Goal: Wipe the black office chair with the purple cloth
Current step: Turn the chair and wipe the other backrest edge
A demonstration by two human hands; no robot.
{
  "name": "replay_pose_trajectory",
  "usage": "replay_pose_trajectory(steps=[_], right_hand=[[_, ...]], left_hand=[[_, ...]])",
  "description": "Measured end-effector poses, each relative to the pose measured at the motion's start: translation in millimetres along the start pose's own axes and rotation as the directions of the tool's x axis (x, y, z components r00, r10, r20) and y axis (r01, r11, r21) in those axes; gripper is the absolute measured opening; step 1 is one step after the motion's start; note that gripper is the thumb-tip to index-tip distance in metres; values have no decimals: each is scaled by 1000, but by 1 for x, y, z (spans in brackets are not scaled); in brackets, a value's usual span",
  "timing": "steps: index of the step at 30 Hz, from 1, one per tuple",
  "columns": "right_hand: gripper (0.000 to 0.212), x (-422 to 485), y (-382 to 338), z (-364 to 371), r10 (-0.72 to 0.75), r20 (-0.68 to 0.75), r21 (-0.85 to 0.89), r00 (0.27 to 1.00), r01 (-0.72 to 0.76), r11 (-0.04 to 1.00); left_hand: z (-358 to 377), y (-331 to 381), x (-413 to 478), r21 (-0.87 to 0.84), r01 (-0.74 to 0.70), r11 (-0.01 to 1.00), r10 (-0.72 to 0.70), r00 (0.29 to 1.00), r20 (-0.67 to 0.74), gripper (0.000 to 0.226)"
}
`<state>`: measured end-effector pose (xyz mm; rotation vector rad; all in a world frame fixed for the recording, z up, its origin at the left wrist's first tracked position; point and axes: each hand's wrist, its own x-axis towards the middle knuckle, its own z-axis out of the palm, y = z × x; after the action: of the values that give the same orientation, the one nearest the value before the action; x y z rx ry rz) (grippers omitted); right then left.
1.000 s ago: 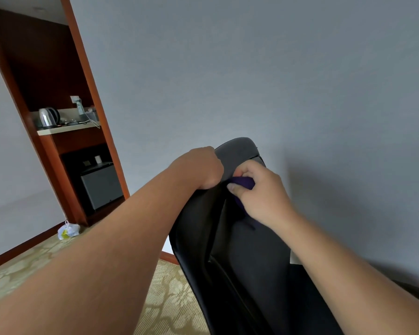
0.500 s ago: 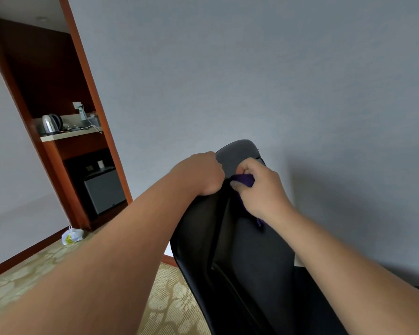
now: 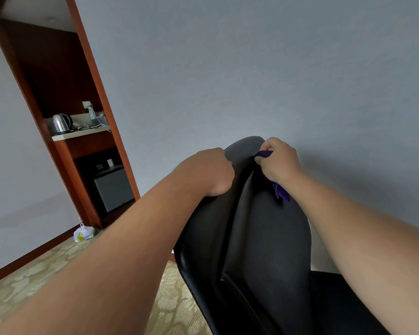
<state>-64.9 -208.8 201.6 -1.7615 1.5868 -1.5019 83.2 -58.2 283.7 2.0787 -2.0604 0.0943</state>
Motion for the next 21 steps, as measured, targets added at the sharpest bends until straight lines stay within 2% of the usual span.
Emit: replay_pose_trajectory(steps=[4, 7, 15, 21], right_hand=[[14, 0, 1, 2, 3, 5, 9, 1000, -3, 1000], [13, -11, 0, -4, -10, 20, 84, 1000, 8, 996], [15, -74, -20, -21, -107, 56, 204, 993, 93, 975], [19, -123, -27, -33, -207, 101, 271, 973, 174, 947]], left_hand=[[0, -2, 1, -29, 7, 1000, -7, 1000, -6, 36], [0, -1, 1, -42, 10, 999, -10, 1000, 0, 37], [-3, 3, -4, -51, 17, 999, -16, 1000, 13, 40], [-8, 10, -10, 41, 5, 999, -7, 998, 59, 43]])
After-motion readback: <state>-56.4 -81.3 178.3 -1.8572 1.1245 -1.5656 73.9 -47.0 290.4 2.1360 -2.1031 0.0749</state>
